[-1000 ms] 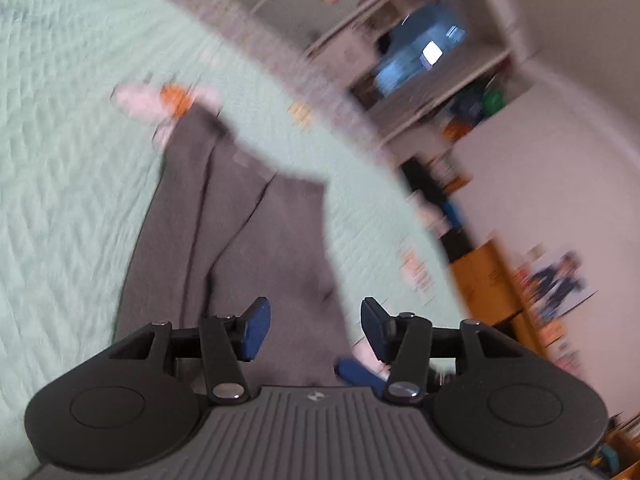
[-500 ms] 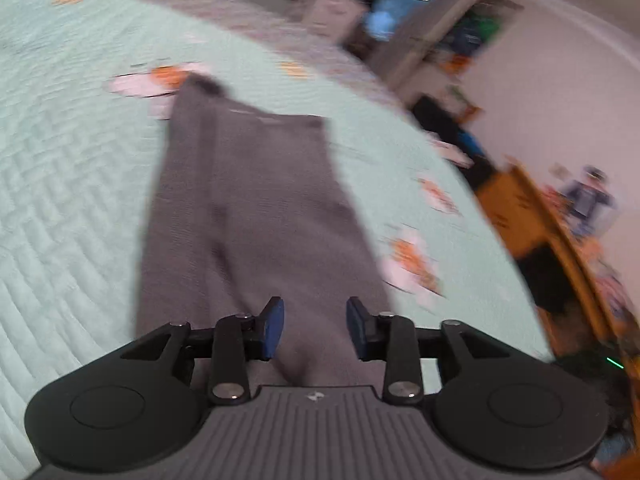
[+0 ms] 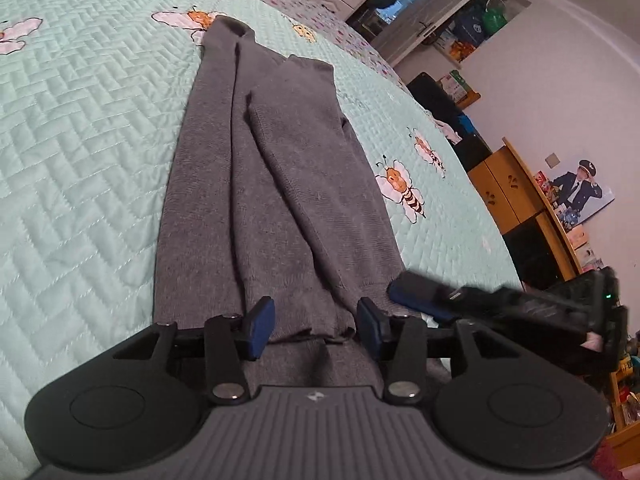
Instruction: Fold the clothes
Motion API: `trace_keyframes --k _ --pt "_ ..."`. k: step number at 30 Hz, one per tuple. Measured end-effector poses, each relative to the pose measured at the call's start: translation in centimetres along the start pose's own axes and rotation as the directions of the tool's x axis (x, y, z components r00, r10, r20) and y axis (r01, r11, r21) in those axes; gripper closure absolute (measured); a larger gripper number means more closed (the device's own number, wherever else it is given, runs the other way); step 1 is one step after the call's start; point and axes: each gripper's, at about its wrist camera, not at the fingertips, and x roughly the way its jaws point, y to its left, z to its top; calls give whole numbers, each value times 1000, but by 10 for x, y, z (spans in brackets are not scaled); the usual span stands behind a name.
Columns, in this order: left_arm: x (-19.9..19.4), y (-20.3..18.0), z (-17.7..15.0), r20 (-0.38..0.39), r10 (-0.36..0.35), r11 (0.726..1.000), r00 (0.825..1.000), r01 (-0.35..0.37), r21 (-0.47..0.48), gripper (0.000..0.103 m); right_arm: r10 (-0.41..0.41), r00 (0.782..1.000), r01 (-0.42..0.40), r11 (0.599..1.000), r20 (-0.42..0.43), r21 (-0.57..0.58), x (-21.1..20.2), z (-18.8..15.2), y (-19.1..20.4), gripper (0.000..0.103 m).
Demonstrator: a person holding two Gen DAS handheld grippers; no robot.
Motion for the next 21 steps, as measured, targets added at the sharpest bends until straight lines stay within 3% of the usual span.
trace_keyframes --k 1,4,5,6,8,10,13,16,17,19,21 --pt "-1 0 -2 -1 7 1000 1000 -7 2 54 8 1000 -8 1000 -10 6 4 -1 -2 77" --pt "0 1 -5 2 26 1000 1000 -26 5 55 23 998 -22 999 -50 28 17 -3 -9 75" --pt "0 0 -6 3 32 999 999 -32 11 55 -32 996 33 999 -78 19 26 -6 -12 77" --pt "0 -2 -7 3 42 999 999 -42 21 55 -75 994 76 997 -75 2 30 -11 -14 92" --pt "2 -11 -8 0 81 994 997 -81 77 55 -93 993 94 995 -68 20 27 -11 -13 93" --pt "5 -20 -9 -1 118 985 993 -117 125 55 -108 992 109 994 -70 10 22 -6 1 84" --pt "11 -28 -9 1 161 973 987 -159 167 54 -78 997 79 995 6 -55 5 -3 23 78" --pt "15 -32 -10 2 194 962 981 -191 195 53 -114 993 114 993 13 -35 8 -3 13 63" --pt "16 -34 -10 1 204 958 979 -200 205 51 -137 990 138 990 3 -15 9 -7 3 65" --pt "20 -37 -11 1 217 949 976 -211 232 45 -156 988 156 987 -9 28 9 -11 -9 91" --pt "22 -41 -12 2 226 943 974 -219 252 41 -139 990 139 987 -9 74 5 -11 -12 91"
